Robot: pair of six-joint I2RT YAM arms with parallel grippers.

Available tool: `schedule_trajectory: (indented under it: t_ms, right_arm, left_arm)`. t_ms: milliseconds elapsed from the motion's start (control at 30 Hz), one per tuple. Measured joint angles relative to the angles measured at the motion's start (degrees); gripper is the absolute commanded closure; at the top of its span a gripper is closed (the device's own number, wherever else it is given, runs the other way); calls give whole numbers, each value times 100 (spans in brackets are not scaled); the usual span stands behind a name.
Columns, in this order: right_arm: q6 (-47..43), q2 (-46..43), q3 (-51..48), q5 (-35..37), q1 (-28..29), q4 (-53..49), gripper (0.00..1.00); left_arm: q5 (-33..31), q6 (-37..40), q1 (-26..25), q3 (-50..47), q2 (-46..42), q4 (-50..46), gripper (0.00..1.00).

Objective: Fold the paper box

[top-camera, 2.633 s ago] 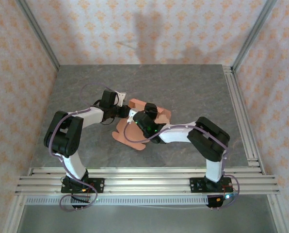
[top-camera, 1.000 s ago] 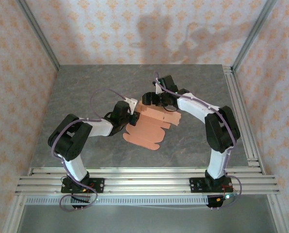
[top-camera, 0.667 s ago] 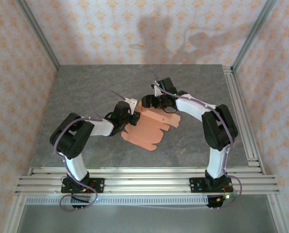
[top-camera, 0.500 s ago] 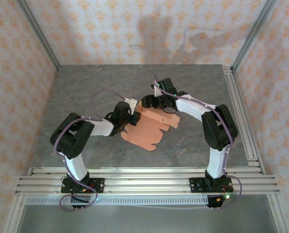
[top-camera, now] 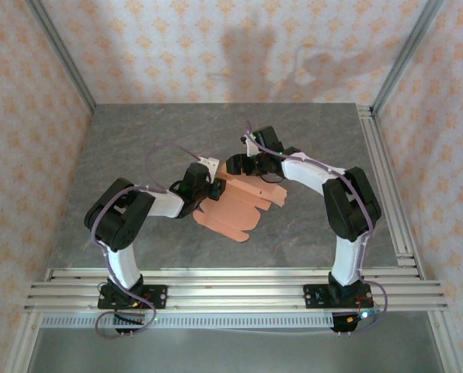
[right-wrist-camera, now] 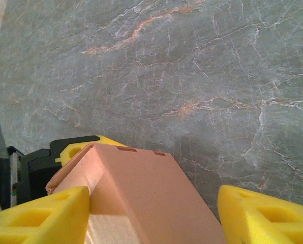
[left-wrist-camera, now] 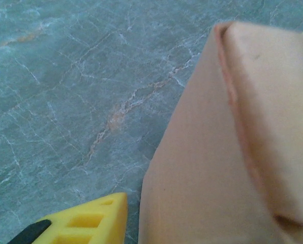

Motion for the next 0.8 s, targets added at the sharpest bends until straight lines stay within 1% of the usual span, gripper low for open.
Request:
schedule_trajectory:
  t_ms: [300,667,800]
  right_arm:
    - [-186,-7,-15,81,7,-4,35]
    - [-570,-98,2,846,221,-90,34]
    - [-629,-105,7,984,280,-92,34]
  left_arm:
    - [0,-90,0,0,20,26,68]
    - [0,-260,0,-35,17,125,66]
    - [0,-330,0,-111,13,146,66]
